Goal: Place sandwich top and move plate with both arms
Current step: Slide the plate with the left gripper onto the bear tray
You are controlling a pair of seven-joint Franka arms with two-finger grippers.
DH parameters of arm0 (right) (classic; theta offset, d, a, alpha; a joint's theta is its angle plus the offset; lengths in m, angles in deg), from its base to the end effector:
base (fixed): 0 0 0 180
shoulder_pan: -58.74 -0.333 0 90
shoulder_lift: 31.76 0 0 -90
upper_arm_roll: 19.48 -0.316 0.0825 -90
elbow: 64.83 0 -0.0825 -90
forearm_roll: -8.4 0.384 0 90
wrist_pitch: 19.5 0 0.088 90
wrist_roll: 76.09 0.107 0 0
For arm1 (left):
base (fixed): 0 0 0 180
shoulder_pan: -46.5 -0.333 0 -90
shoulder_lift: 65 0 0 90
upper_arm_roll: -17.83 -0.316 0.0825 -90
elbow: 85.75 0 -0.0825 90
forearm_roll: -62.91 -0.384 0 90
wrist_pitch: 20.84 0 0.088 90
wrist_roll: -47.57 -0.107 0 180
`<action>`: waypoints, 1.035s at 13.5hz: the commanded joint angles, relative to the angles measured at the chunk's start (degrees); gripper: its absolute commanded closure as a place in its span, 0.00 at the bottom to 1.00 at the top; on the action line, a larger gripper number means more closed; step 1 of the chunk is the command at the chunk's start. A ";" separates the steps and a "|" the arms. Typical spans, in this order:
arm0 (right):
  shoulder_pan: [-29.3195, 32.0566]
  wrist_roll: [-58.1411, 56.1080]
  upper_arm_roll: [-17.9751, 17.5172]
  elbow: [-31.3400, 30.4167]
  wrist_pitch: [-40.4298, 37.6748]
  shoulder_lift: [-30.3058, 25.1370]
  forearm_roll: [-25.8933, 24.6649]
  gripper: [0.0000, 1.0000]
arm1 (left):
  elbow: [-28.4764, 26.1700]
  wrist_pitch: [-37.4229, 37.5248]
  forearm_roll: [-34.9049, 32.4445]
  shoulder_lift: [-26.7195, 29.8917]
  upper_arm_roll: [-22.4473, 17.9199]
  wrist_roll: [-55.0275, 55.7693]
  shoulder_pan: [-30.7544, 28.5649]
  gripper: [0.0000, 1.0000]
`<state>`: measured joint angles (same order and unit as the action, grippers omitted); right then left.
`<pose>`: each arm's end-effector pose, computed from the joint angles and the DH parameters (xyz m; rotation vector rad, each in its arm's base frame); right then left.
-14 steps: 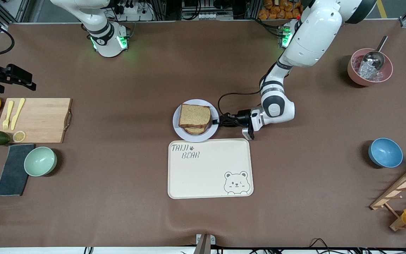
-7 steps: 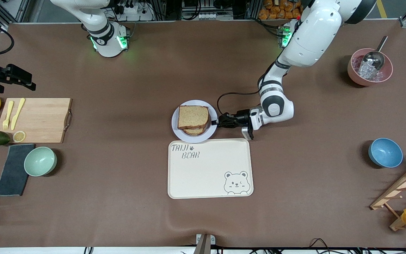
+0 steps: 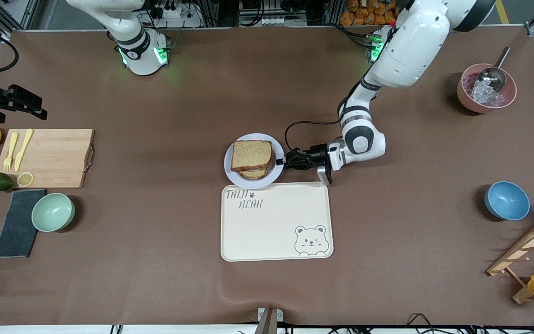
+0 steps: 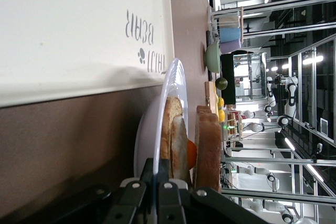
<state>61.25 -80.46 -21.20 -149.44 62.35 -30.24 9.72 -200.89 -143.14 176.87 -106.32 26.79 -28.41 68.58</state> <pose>0.5482 -0.0051 0.6417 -3.1108 -0.1010 0.1145 0.4679 -0.3316 0.0920 1.8442 -0.0196 0.1263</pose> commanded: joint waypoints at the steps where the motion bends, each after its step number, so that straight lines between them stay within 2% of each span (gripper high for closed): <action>1: -0.83 0.86 0.40 -1.53 0.68 -1.43 -0.88 0.00 | -0.18 1.89 1.97 0.19 3.42 -3.03 -3.70 1.00; 5: -0.83 0.86 0.49 -1.53 0.68 -1.43 -0.88 0.00 | -0.26 1.89 1.88 0.54 8.78 -4.00 -9.33 1.00; 14: -0.83 0.86 0.49 -1.53 0.68 -1.43 -0.88 0.00 | 0.00 1.71 1.88 4.40 9.23 -1.02 -12.15 1.00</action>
<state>61.22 -80.46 -21.20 -149.50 62.41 -30.24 9.72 -199.78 -142.25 177.03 -104.77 35.06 -30.58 57.70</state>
